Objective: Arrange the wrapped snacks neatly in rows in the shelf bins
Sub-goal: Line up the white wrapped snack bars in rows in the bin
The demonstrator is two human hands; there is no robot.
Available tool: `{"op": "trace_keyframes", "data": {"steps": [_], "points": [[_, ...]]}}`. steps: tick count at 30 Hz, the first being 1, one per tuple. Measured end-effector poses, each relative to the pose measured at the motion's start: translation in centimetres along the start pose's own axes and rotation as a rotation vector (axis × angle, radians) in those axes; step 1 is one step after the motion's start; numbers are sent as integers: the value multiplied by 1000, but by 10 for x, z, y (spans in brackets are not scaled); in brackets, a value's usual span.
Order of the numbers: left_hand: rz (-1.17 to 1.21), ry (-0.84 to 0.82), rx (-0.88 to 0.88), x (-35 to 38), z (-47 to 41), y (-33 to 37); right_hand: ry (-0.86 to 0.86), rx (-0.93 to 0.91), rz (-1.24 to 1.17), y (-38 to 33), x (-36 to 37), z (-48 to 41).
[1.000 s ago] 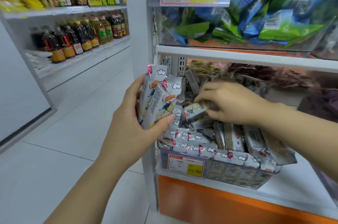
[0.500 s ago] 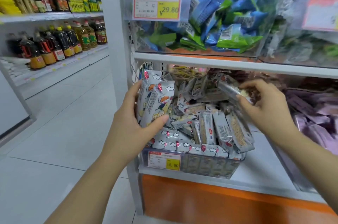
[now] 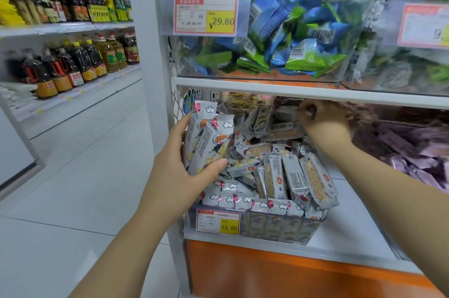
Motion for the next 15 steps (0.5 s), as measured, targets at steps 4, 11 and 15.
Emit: {"op": "trace_keyframes", "data": {"steps": [4, 11, 15], "points": [[2, 7, 7, -4, -1, 0, -39, -4, -30, 4, 5, 6], [0, 29, -10, -10, 1, 0, -86, -142, -37, -21, -13, 33], [-21, 37, 2, -17, 5, -1, -306, -318, -146, -72, -11, 54]]}}
Point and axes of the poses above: each hand's wrist, its own z-axis away from the middle knuckle, its own x-axis out of the palm, y = z × x, the point moved 7 cm from there along -z, towards the middle knuckle
